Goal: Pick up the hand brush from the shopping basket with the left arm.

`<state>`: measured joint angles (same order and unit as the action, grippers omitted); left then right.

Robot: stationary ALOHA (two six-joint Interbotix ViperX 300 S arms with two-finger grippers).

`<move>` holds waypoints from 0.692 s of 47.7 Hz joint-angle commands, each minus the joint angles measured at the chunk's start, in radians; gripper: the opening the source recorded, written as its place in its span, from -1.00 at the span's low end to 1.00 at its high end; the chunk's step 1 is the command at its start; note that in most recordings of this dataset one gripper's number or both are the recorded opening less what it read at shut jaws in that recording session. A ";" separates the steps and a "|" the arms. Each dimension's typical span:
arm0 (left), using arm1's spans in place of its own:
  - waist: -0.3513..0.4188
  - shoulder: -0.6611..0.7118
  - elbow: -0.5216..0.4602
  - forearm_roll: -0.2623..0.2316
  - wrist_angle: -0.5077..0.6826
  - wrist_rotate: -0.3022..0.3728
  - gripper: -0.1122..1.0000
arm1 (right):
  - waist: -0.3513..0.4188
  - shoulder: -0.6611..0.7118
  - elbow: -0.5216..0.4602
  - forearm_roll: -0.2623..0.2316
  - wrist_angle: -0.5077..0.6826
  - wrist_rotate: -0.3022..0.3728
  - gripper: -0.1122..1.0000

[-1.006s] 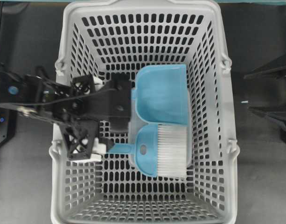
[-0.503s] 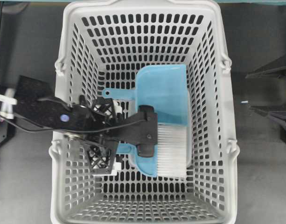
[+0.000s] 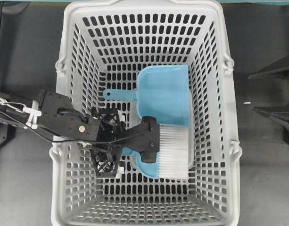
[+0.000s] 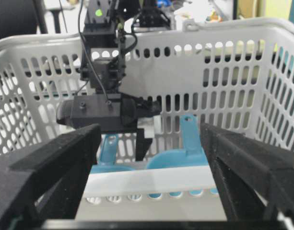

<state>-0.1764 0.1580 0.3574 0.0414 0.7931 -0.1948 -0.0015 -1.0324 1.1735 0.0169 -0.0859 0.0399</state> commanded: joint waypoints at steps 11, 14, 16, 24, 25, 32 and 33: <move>-0.009 -0.011 -0.005 0.003 -0.015 0.002 0.35 | -0.002 0.008 -0.020 0.003 -0.005 0.002 0.63; -0.017 -0.018 -0.005 0.003 -0.014 0.002 0.01 | -0.002 0.008 -0.020 0.003 -0.005 0.002 0.63; -0.018 -0.026 -0.003 0.003 -0.014 0.003 -0.21 | -0.002 0.009 -0.018 0.003 -0.006 0.002 0.63; -0.023 -0.066 -0.015 0.003 -0.011 0.005 -0.37 | 0.000 0.008 -0.017 0.003 -0.006 0.002 0.63; -0.025 -0.074 -0.020 0.003 -0.008 0.005 -0.37 | 0.000 0.008 -0.018 0.003 -0.006 0.002 0.63; -0.031 -0.130 -0.075 0.003 0.058 0.006 -0.37 | 0.002 0.009 -0.017 0.003 -0.006 0.002 0.63; -0.032 -0.140 -0.087 0.005 0.077 0.006 -0.37 | 0.002 0.008 -0.017 0.003 -0.006 0.002 0.63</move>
<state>-0.2010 0.0767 0.3267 0.0414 0.8268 -0.1902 0.0000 -1.0324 1.1735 0.0169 -0.0859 0.0399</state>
